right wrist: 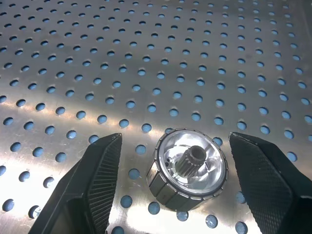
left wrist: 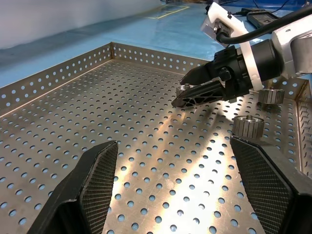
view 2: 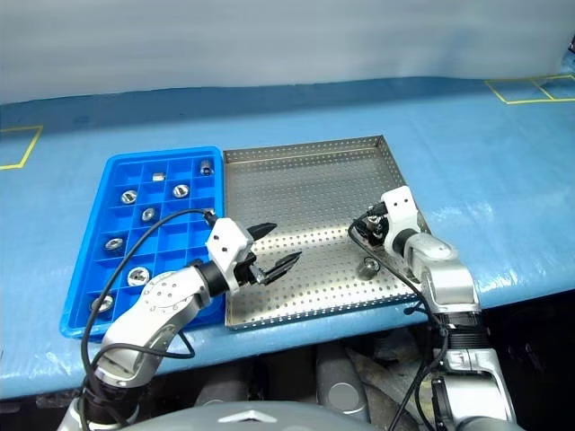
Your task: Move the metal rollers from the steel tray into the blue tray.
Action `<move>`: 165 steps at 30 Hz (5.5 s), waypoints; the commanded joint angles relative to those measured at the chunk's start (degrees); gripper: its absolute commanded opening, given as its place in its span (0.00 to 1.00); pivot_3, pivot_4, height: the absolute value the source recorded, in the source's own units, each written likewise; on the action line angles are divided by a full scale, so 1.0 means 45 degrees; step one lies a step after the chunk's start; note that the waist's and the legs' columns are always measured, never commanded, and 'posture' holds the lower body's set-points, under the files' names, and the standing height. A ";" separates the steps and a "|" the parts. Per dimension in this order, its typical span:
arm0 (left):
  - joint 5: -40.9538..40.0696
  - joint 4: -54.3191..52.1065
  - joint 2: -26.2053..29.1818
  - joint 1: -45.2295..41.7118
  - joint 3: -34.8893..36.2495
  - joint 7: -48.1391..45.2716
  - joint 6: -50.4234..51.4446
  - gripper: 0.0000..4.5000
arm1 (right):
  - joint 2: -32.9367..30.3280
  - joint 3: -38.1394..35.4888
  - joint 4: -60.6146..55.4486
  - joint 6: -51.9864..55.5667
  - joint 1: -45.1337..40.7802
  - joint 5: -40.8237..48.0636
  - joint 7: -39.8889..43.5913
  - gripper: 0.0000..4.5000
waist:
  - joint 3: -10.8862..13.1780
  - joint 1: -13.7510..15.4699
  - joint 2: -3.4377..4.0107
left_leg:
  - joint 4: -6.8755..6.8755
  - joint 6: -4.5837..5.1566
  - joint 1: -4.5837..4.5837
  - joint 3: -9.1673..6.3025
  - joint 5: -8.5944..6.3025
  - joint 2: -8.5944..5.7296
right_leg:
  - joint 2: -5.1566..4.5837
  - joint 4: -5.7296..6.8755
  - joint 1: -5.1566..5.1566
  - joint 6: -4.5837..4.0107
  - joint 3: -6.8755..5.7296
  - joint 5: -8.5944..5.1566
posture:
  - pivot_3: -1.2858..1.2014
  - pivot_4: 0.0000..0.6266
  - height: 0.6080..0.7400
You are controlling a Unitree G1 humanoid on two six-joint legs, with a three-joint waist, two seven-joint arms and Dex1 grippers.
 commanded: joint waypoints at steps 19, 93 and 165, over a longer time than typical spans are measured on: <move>-0.0322 -0.1843 0.1731 0.1960 0.2019 -0.0355 -0.0281 0.89 | 0.1670 0.2846 -0.4477 -0.0495 -0.1383 0.0417 0.0854 0.39 | 0.0009 -0.0177 0.0028 | -0.0004 -0.0004 -0.0004 0.0014 0.0010 0.0035 | 0.0020 0.0019 -0.0034 -0.0003 0.0010 0.0003 | 0.47 0.24 1.00; -0.1631 -0.3149 0.1608 0.2137 0.3344 0.1790 -0.0219 0.89 | 0.1820 0.2183 -0.2770 -0.2516 -0.2047 -0.1514 0.2189 0.99 | 0.0033 0.1971 0.0062 | -0.0169 -0.0292 -0.0014 -0.0368 0.0174 -0.0011 | -0.0042 0.0010 0.0044 -0.0279 -0.0448 -0.0137 | 0.49 0.24 1.00; -0.0852 -0.0338 0.1051 -0.0394 0.1997 -0.0081 -0.0999 0.89 | -0.2998 0.0313 -0.8323 0.2970 0.3889 0.0853 0.1028 0.36 | 0.0024 -0.0092 0.0052 | -0.0069 -0.0100 -0.0003 -0.0135 0.0062 0.0023 | -0.0001 0.0008 0.0013 -0.0115 -0.0218 -0.0048 | 0.43 0.24 1.00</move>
